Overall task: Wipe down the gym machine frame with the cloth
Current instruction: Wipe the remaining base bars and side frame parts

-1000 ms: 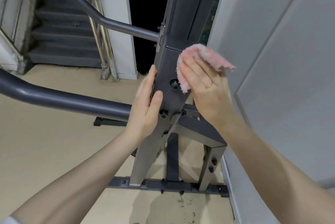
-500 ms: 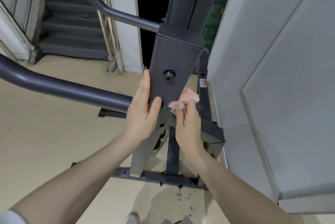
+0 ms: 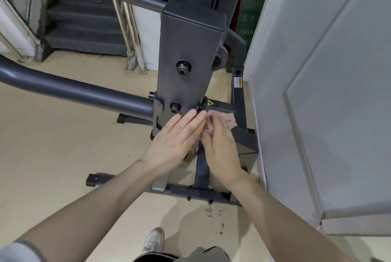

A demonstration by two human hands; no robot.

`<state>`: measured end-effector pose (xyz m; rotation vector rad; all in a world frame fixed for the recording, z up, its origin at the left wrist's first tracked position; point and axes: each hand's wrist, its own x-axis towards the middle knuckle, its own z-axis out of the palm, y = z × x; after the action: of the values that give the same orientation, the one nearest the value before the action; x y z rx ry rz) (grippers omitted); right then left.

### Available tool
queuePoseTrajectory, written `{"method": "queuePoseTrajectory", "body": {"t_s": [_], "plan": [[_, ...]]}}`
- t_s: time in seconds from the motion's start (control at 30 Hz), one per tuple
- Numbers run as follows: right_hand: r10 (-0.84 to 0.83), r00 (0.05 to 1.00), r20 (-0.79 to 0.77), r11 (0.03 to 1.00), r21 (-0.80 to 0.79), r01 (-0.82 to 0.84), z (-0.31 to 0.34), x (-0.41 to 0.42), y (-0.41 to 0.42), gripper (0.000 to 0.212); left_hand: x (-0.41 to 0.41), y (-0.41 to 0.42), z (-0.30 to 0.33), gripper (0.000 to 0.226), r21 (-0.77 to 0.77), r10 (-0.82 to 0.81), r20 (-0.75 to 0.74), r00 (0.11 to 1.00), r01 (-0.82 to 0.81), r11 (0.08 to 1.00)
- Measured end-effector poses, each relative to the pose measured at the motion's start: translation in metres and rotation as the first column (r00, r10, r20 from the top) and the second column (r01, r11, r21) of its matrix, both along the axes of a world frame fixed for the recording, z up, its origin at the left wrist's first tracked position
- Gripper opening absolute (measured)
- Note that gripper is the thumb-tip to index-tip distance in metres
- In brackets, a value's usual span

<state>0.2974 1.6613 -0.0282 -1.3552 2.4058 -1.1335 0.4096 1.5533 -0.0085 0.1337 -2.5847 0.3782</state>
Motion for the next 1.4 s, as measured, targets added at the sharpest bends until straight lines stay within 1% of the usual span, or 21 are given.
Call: {"method": "queuePoseTrajectory", "body": {"t_s": [0.07, 0.13, 0.17, 0.23, 0.27, 0.33, 0.37, 0.47, 0.53, 0.6, 0.67, 0.77, 0.83, 0.9, 0.93, 1.03, 1.13, 1.23, 1.27, 1.33, 1.4], "plan": [[-0.006, 1.000, -0.018, 1.000, -0.023, 0.006, -0.001, -0.003, -0.008, 0.057, -0.005, -0.001, -0.004, 0.053, -0.064, 0.081, 0.042, 0.996, -0.078, 0.995], [0.002, 1.000, 0.026, 1.000, -0.017, -0.002, -0.005, -0.013, -0.006, 0.051, -0.008, -0.002, -0.008, 0.053, -0.139, 0.123, 0.076, 0.989, -0.112, 0.984], [-0.011, 0.999, 0.038, 1.000, -0.018, 0.011, -0.008, -0.019, -0.001, 0.042, -0.008, -0.002, -0.008, 0.053, -0.164, 0.133, 0.087, 0.987, -0.118, 0.979], [-0.077, 0.997, 0.018, 0.997, -0.013, 0.078, -0.017, -0.034, 0.015, 0.015, -0.008, -0.004, -0.008, 0.061, -0.171, 0.146, 0.094, 0.985, -0.128, 0.977], [-0.112, 0.994, -0.008, 0.993, 0.030, 0.112, -0.020, -0.041, 0.023, 0.007, -0.008, -0.004, -0.008, 0.065, -0.165, 0.144, 0.094, 0.985, -0.128, 0.978], [-0.150, 0.988, -0.037, 0.980, 0.128, 0.153, -0.021, -0.047, 0.030, 0.018, -0.007, -0.005, -0.006, 0.065, -0.161, 0.121, 0.091, 0.988, -0.106, 0.981], [-0.129, 0.991, -0.020, 0.984, 0.118, 0.130, -0.018, -0.045, 0.026, 0.029, -0.008, -0.006, -0.006, 0.063, -0.161, 0.105, 0.087, 0.991, -0.090, 0.983], [0.046, 0.999, -0.026, 0.999, 0.028, -0.045, -0.003, -0.024, -0.007, 0.068, -0.009, -0.010, -0.004, 0.053, -0.165, 0.046, 0.074, 0.996, -0.033, 0.986], [0.115, 0.993, -0.009, 0.993, 0.001, -0.115, 0.005, -0.013, -0.025, 0.078, -0.009, -0.015, 0.000, 0.045, -0.164, 0.003, 0.053, 0.999, 0.006, 0.986], [0.138, 0.990, 0.002, 0.989, 0.052, -0.137, 0.004, -0.015, -0.023, 0.081, -0.009, -0.022, 0.002, 0.040, -0.161, -0.068, 0.054, 0.996, 0.076, 0.984], [0.140, 0.987, -0.079, 0.972, 0.200, -0.122, -0.002, -0.020, -0.005, 0.080, -0.008, -0.028, 0.001, 0.038, -0.216, -0.118, 0.115, 0.986, 0.141, 0.966], [0.065, 0.996, -0.064, 0.984, 0.173, -0.053, -0.003, -0.023, 0.007, 0.062, -0.007, -0.032, -0.006, 0.036, -0.409, -0.102, 0.250, 0.963, 0.201, 0.890], [0.047, 0.997, -0.065, 0.985, 0.167, -0.036, 0.004, -0.023, -0.005, 0.053, -0.009, -0.033, -0.006, 0.034, -0.330, -0.114, 0.174, 0.978, 0.167, 0.929], [0.062, 0.993, -0.105, 0.984, 0.174, -0.043, 0.008, -0.020, -0.018, 0.052, -0.011, -0.031, -0.005, 0.042, -0.284, -0.131, 0.037, 0.991, 0.136, 0.949], [0.077, 0.990, -0.118, 0.986, 0.156, -0.058, 0.008, -0.019, -0.020, 0.052, -0.011, -0.030, -0.005, 0.045, -0.272, -0.125, 0.004, 0.992, 0.122, 0.955], [0.085, 0.984, -0.158, 0.992, 0.111, -0.068, -0.001, -0.020, -0.013, 0.058, -0.011, -0.033, -0.008, 0.048, -0.272, -0.120, -0.003, 0.993, 0.115, 0.955], [-0.063, 0.976, -0.211, 0.984, 0.152, 0.096, -0.017, -0.025, 0.007, 0.065, -0.011, -0.033, -0.010, 0.049, -0.287, -0.107, 0.024, 0.994, 0.110, 0.952], [-0.206, 0.973, -0.102, 0.968, 0.121, 0.218, -0.022, -0.030, 0.020, 0.052, -0.011, -0.033, -0.013, 0.052, -0.280, -0.089, 0.046, 0.995, 0.099, 0.955], [-0.217, 0.973, -0.082, 0.968, 0.114, 0.226, -0.020, -0.032, 0.018, 0.042, -0.010, -0.031, -0.014, 0.053, -0.280, -0.070, 0.060, 0.996, 0.084, 0.956], [-0.193, 0.970, -0.145, 0.962, 0.166, 0.216, -0.012, -0.032, 0.004, 0.028, -0.010, -0.027, -0.015, 0.056, -0.275, -0.031, 0.091, 0.995, 0.055, 0.960], [-0.095, 0.973, -0.210, 0.979, 0.158, 0.129, -0.006, -0.026, -0.010, 0.039, -0.010, -0.022, -0.015, 0.059, -0.245, -0.013, 0.098, 0.995, 0.037, 0.969]]}}
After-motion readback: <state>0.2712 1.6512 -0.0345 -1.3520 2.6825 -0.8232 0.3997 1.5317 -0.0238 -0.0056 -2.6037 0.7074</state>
